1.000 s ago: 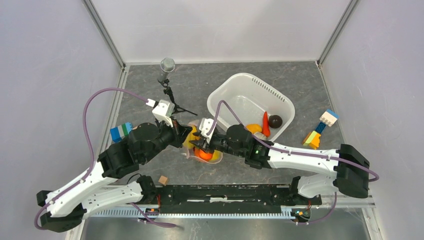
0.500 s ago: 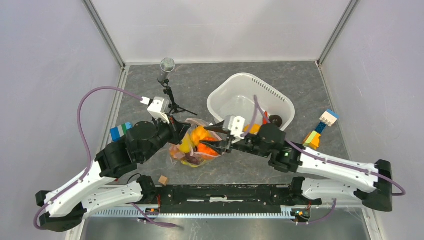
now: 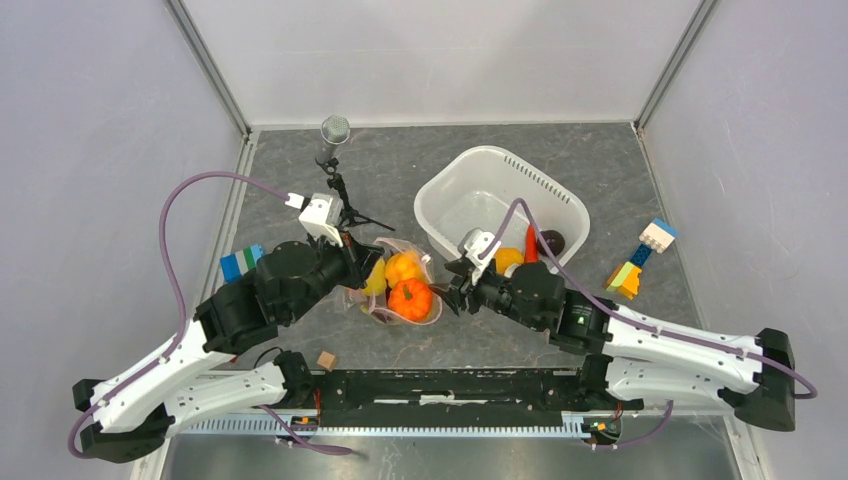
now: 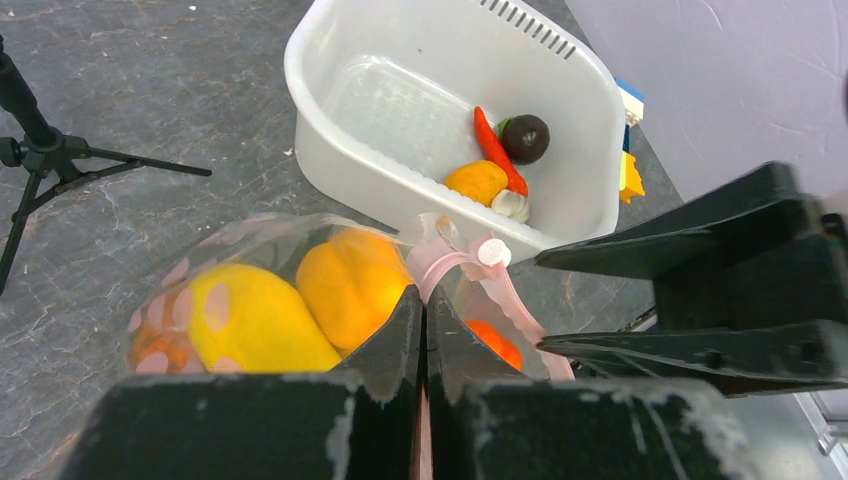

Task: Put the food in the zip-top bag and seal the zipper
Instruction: Adjust the zipper food storage bag at the center of the board.

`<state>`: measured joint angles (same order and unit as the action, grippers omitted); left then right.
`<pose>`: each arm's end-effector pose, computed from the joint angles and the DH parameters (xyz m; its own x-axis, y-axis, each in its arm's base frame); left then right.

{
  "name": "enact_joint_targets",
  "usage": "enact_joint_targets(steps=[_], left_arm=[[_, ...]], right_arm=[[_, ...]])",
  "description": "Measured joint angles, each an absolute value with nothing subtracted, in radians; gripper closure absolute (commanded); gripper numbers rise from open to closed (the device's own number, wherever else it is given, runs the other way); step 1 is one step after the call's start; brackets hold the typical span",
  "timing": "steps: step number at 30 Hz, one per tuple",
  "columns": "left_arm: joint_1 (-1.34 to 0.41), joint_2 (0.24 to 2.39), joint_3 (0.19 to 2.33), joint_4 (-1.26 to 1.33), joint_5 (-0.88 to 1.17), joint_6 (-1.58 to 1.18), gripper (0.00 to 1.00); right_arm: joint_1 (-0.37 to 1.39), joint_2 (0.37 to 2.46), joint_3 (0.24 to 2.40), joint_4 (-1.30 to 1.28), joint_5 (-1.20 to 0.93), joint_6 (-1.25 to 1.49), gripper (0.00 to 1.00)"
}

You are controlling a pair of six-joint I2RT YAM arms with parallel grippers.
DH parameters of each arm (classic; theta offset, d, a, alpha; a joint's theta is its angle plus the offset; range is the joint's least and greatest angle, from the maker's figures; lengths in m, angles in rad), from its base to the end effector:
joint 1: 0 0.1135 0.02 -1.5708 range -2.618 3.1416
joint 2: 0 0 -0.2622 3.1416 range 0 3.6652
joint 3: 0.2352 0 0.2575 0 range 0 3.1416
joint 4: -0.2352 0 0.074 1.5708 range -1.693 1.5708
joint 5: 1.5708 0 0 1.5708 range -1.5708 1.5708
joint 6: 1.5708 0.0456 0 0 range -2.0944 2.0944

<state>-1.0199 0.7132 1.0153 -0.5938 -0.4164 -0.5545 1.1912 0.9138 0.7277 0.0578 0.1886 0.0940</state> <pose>0.0962 -0.1213 0.3836 -0.4315 -0.2175 -0.8755 0.4108 0.8166 -0.4054 0.0950 0.2150 0.3186 -0.1264 -0.0679 -0.9897 -0.8353 0.5455 0.0692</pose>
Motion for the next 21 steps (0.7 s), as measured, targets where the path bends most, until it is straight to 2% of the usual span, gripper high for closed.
enact_joint_targets(steps=[4,5,7,12,17,19,21], left_arm=[[-1.020,0.713,1.015,-0.593,-0.414,-0.554,0.94],[-1.020,0.713,1.015,-0.593,-0.413,-0.554,0.94],[-1.020,0.713,1.015,-0.593,-0.413,-0.554,0.94],[-1.020,0.706,1.014,-0.593,-0.411,-0.554,0.94],[-1.019,0.700,1.014,-0.597,-0.408,-0.553,0.88],[-1.019,0.701,1.017,-0.601,-0.408,-0.546,0.82],[-1.019,0.715,1.039,-0.627,-0.409,-0.536,0.72]], right_arm=[[1.191,0.973,0.724,0.032,0.214,0.154,0.50],[1.191,0.986,0.724,0.032,0.215,0.165,0.54],[1.191,1.002,0.724,0.033,0.216,0.180,0.64],[1.191,1.031,0.731,0.025,0.245,0.208,1.00],[1.191,1.061,0.780,-0.012,0.279,0.208,1.00],[1.191,1.060,0.797,-0.017,0.289,0.205,1.00],[1.191,1.042,0.802,0.002,0.289,0.204,1.00]])
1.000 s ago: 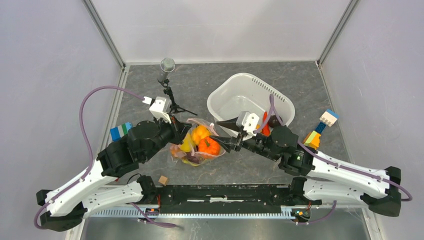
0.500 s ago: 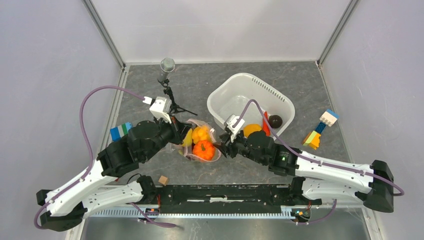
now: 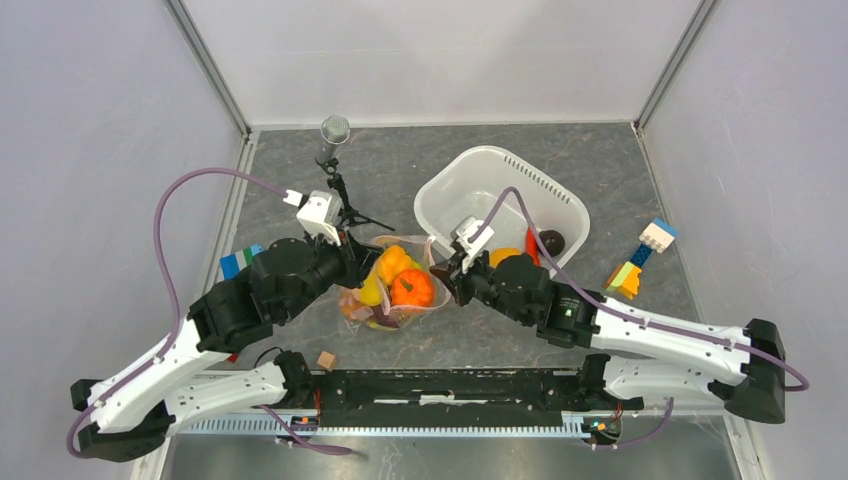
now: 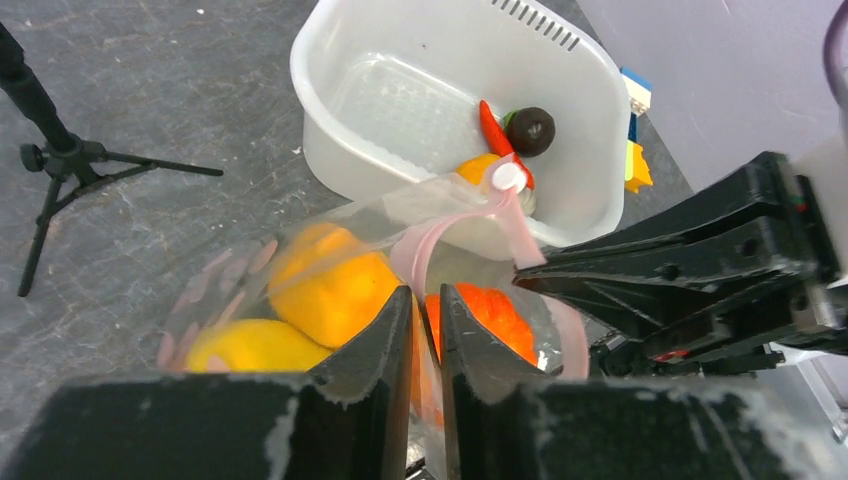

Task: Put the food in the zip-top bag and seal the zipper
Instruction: Adjust the zipper food storage bag at the center of the board.

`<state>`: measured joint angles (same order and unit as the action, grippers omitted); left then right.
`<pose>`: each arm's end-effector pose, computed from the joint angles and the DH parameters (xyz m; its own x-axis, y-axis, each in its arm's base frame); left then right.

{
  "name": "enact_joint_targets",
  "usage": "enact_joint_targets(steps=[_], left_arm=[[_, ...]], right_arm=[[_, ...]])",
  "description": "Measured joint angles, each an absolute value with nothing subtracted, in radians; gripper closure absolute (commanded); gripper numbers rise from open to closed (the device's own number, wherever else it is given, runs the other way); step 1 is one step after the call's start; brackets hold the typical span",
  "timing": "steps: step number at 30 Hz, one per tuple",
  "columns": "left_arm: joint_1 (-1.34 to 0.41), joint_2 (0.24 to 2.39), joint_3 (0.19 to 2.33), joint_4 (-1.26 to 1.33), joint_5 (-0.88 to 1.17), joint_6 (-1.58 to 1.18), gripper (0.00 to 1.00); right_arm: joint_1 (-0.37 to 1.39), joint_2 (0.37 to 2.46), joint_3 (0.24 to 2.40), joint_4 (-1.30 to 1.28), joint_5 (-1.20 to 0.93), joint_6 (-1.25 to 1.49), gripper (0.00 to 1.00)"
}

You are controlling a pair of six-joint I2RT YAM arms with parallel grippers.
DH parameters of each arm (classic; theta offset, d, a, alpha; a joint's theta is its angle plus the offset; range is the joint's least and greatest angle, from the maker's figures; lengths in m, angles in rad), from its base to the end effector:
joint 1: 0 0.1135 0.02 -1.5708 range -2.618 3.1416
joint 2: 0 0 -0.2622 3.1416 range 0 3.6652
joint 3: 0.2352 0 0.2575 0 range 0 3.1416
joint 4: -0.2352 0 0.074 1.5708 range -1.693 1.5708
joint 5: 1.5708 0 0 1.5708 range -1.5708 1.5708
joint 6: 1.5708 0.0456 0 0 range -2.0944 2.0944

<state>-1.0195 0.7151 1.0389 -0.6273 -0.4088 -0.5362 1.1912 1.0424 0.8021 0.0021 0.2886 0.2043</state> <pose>0.0945 -0.1190 0.3874 -0.4324 -0.1918 -0.8811 0.4212 0.8210 -0.3854 0.1083 0.2364 0.3109 -0.2455 -0.0904 -0.9652 -0.7538 0.6438 0.1314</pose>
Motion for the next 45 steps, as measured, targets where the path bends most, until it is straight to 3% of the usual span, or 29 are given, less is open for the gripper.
enact_joint_targets(steps=[2,6,14,22,32,38,45], left_arm=[[-1.020,0.738,1.079,-0.660,-0.409,-0.518,0.61],[-1.020,0.790,1.164,-0.710,-0.406,-0.493,0.24],[-1.020,0.832,1.184,-0.762,-0.352,-0.445,0.00],[-1.021,0.740,1.146,-0.776,-0.295,-0.352,0.00],[-1.021,0.722,1.022,-0.700,-0.074,-0.323,0.01],[-1.023,0.741,0.985,-0.630,-0.048,-0.324,0.04],[-1.028,0.735,0.997,-0.606,-0.043,-0.324,0.00]], right_arm=[[1.191,1.013,0.803,0.023,0.289,0.205,1.00],[1.191,0.988,0.846,0.056,0.295,0.224,1.00],[1.154,1.039,0.900,0.056,0.411,0.316,1.00],[1.030,1.083,0.900,0.063,0.396,0.363,1.00],[0.977,1.117,0.911,0.083,0.338,0.374,1.00],[0.964,1.126,0.916,0.093,0.325,0.374,1.00],[0.933,1.161,0.942,0.093,0.317,0.374,1.00]])
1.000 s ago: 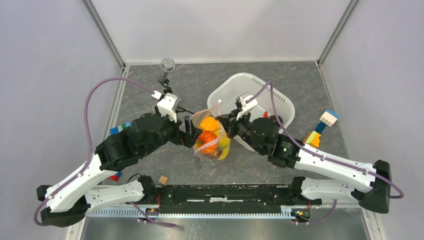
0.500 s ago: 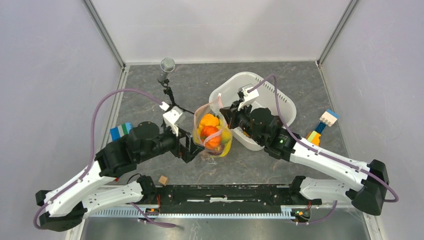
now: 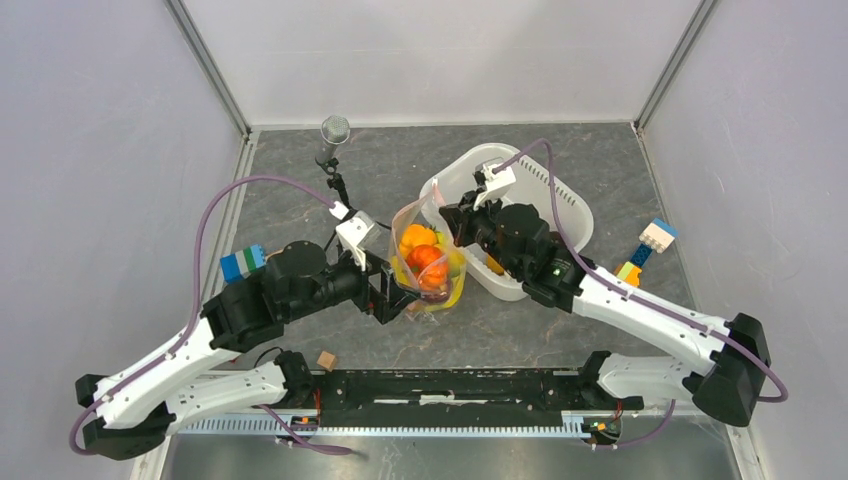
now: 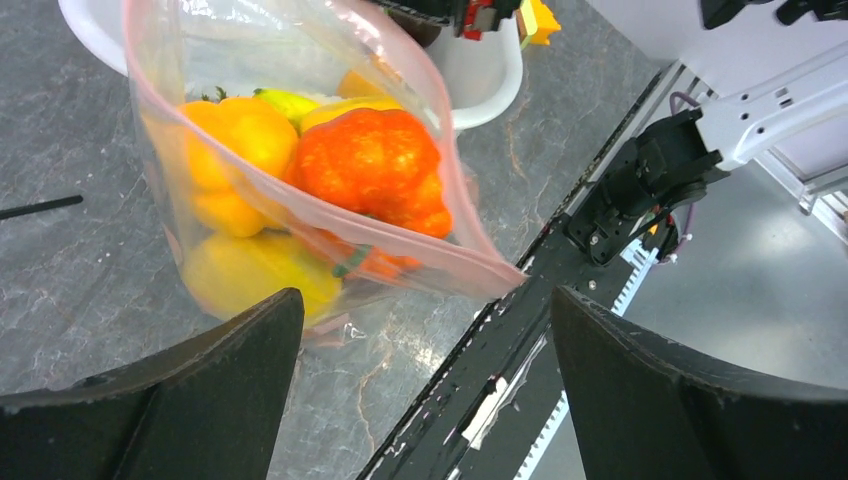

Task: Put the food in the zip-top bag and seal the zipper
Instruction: Adjust the zipper food storage bag at the center of the board.

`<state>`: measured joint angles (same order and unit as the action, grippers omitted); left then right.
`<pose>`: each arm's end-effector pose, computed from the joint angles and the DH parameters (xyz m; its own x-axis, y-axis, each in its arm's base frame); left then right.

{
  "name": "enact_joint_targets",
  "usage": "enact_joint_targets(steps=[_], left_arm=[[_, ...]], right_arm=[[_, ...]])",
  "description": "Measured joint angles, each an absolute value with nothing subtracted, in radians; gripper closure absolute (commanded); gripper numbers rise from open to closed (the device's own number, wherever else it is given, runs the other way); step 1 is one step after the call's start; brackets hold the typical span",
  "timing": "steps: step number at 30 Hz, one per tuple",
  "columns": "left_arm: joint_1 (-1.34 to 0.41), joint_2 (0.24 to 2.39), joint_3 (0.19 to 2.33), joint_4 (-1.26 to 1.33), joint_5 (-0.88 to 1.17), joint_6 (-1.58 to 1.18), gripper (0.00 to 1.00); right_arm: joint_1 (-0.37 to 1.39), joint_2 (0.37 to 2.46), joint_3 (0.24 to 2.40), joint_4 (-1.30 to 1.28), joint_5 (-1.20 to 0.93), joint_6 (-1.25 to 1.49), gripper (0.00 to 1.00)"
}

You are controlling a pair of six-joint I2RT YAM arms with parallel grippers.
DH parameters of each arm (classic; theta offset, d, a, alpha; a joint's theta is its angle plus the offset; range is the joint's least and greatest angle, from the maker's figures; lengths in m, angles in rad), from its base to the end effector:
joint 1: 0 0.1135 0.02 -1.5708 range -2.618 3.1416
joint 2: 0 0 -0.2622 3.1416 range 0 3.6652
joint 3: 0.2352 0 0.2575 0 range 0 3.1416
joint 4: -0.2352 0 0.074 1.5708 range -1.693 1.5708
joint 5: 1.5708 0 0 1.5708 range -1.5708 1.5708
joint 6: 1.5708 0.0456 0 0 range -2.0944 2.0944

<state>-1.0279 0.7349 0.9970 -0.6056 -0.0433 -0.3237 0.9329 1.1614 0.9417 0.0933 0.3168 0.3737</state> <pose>0.0866 -0.1397 0.3719 -0.4303 0.0981 -0.8973 0.7357 0.6141 -0.2857 0.1838 0.2241 0.3432 -0.2814 0.2029 -0.9379 -0.5119 0.7949 0.3256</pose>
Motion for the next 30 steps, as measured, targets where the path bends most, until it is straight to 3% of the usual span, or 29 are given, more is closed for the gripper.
enact_joint_targets(steps=[11,30], left_arm=[[-1.054,0.818,1.088,-0.634,-0.032,-0.323,0.00],[-1.087,0.824,1.053,-0.590,-0.167,-0.324,0.01]], right_arm=[[0.894,1.229,0.987,0.098,0.280,0.374,1.00],[0.872,1.246,1.023,0.082,0.223,0.377,1.00]])
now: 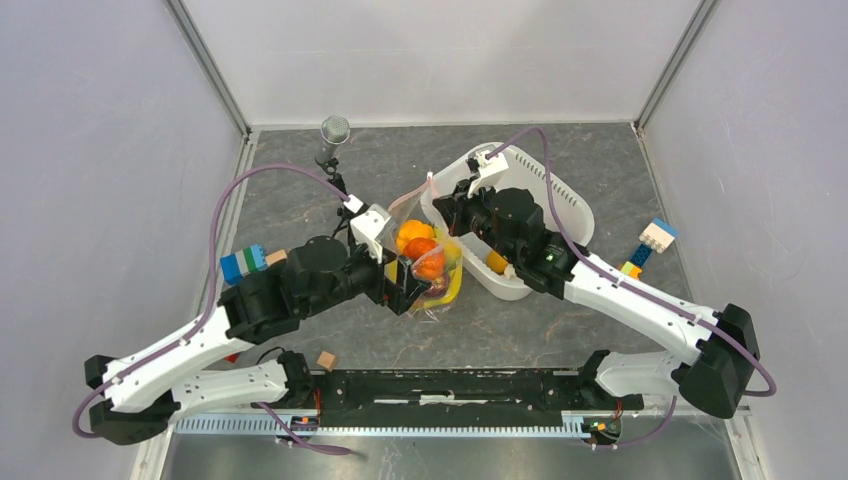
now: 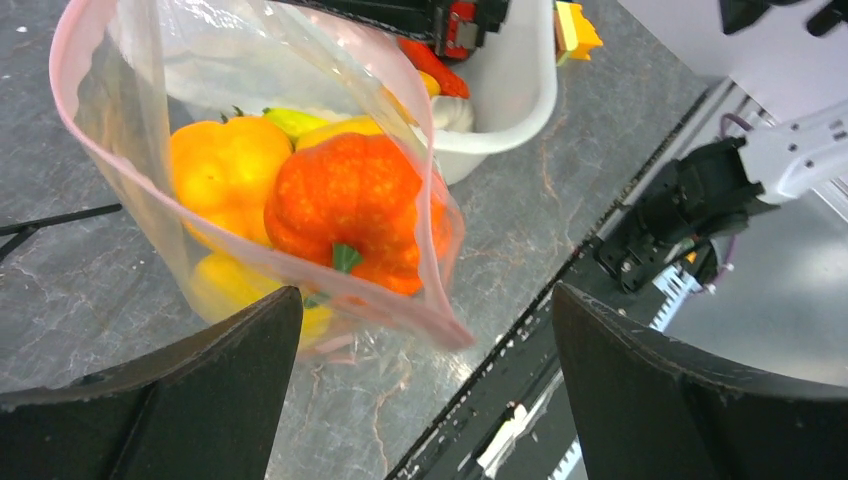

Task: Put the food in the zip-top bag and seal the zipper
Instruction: Adjust the zipper food storage bag at the center of the board.

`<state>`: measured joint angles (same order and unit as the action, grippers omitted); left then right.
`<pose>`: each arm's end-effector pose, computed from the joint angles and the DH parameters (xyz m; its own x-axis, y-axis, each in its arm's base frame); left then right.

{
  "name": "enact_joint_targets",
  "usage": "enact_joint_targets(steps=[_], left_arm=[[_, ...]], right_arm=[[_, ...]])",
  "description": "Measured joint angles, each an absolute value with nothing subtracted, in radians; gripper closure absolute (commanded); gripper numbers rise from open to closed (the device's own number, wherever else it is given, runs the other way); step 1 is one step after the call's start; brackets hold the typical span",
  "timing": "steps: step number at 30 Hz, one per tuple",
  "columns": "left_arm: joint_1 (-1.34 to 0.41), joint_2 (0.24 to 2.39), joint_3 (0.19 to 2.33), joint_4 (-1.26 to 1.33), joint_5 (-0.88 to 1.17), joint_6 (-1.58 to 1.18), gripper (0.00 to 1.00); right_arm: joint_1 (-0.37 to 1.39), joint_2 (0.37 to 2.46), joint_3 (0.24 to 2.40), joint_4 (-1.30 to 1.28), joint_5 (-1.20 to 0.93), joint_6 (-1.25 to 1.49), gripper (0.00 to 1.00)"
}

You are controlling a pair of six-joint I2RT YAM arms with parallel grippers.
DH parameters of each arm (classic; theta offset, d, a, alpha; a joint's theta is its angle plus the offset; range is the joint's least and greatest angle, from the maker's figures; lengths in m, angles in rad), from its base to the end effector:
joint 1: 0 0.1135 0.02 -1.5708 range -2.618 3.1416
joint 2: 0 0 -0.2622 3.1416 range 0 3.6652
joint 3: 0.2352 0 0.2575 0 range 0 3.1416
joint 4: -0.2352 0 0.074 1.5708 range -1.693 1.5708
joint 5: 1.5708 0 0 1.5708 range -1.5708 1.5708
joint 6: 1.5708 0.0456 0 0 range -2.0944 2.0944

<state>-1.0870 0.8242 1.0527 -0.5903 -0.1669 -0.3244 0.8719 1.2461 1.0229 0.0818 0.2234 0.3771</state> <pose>0.0921 -0.1589 0.3790 -0.4112 0.1070 -0.9052 0.7064 0.6650 -0.2424 0.2079 0.2317 0.3484 -0.3072 0.1926 -0.9320 -0.5295 0.7791 0.3355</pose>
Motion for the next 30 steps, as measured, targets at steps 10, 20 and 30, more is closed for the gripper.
enact_joint_targets(steps=[10,20,30], left_arm=[[-1.091,0.846,0.952,-0.504,-0.337,-0.341,0.48],[-1.091,0.754,0.898,-0.450,-0.364,-0.332,0.98],[-1.091,0.673,0.892,-0.463,-0.371,-0.324,0.98]], right_arm=[[0.869,1.245,1.023,0.083,0.185,0.388,1.00],[0.868,1.232,1.017,0.101,0.107,0.380,0.99],[0.868,1.165,0.966,0.158,-0.036,0.361,0.92]])
